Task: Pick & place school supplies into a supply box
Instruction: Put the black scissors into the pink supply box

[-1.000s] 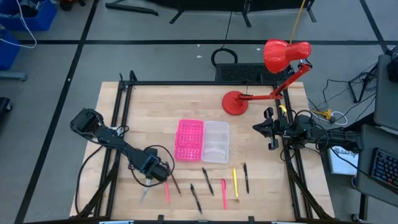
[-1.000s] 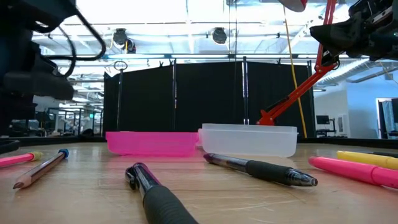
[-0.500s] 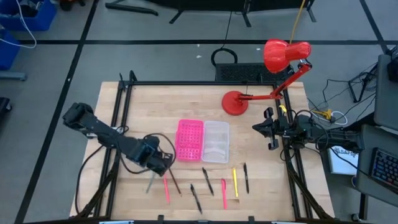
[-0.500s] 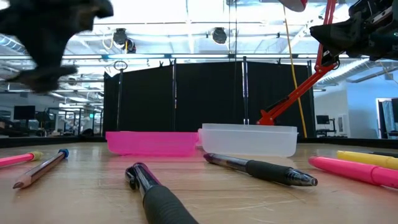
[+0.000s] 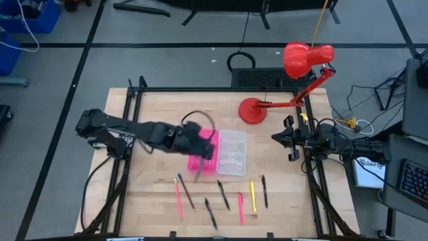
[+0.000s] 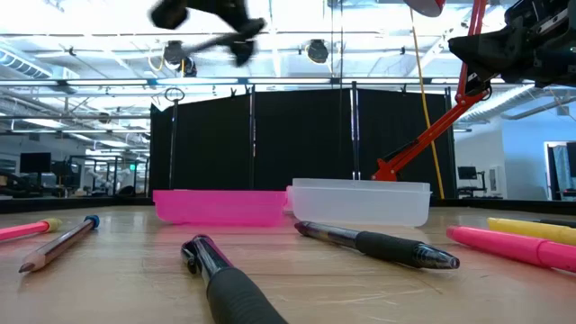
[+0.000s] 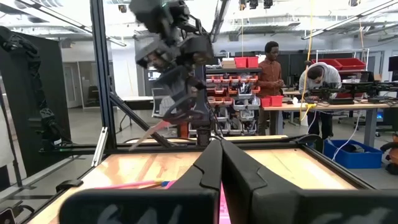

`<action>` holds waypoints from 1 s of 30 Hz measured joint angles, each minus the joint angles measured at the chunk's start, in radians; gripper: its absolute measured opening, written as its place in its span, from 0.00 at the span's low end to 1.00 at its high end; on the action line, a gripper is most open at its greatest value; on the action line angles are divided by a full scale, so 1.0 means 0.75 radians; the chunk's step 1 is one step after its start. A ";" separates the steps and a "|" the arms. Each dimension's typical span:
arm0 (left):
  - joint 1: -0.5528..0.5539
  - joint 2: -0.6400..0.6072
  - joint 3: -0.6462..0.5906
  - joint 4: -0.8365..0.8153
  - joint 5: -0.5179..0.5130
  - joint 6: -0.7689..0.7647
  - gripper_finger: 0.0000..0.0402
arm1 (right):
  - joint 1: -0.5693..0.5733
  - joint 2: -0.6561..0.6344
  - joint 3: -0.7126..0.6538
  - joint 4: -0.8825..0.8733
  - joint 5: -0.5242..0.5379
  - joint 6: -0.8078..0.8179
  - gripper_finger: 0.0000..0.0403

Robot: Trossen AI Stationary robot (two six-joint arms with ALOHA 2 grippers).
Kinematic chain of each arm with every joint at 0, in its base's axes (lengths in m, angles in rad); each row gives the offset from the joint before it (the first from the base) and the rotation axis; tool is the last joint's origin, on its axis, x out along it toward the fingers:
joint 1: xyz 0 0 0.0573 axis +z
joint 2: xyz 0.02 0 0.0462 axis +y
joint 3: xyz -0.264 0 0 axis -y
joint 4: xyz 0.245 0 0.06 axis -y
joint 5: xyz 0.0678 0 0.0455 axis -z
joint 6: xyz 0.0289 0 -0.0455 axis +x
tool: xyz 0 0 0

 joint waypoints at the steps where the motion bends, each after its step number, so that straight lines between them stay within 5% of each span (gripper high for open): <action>1: 0.031 0.019 0.003 0.064 0.024 0.043 0.03 | 0.000 0.000 0.000 0.000 0.000 0.000 0.00; 16: 0.416 0.413 0.063 0.561 0.536 0.316 0.03 | 0.000 0.001 0.000 0.001 0.001 -0.004 0.00; 25: 0.450 0.700 0.537 0.147 0.541 0.441 0.03 | 0.000 0.001 0.000 0.001 0.003 -0.005 0.00; 30: 0.443 0.800 0.658 -0.050 0.503 0.385 0.03 | 0.000 0.001 0.000 -0.001 0.001 -0.002 0.00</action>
